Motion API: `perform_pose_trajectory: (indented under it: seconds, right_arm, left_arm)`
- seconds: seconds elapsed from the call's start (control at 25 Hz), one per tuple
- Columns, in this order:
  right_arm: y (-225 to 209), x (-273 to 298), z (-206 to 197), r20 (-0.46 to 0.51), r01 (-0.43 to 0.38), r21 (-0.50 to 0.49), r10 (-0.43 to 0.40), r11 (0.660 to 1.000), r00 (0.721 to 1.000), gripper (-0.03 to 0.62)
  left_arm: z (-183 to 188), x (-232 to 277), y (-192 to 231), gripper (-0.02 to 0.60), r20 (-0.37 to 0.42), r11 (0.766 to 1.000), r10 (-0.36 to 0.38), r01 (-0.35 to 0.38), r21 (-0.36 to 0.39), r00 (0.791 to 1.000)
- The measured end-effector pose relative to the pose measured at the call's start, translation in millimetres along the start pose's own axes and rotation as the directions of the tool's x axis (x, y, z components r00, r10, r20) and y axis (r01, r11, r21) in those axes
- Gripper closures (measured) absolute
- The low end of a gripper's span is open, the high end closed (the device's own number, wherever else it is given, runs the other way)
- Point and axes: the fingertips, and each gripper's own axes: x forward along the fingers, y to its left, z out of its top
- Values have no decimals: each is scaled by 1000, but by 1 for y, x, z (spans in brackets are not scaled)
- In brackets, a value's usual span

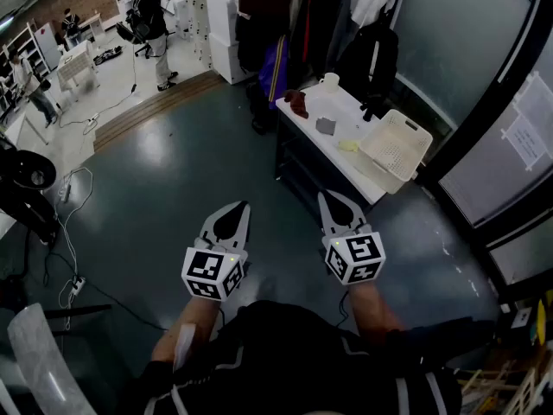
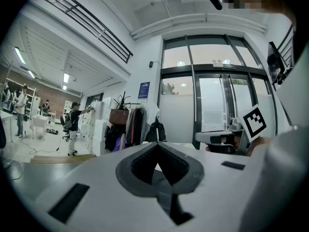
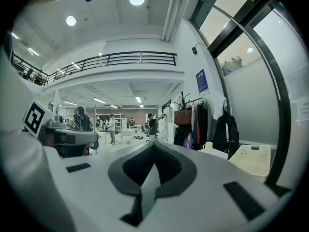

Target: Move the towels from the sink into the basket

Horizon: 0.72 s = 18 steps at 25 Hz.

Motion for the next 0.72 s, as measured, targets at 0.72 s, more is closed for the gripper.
perform_pose_trajectory:
  seconds: [0.72]
  right_arm:
    - [7,22,-4,-23,2,57,0,998,1000,591]
  left_arm:
    - [-1,4,13,578,-13,999,-46,45,-20,999]
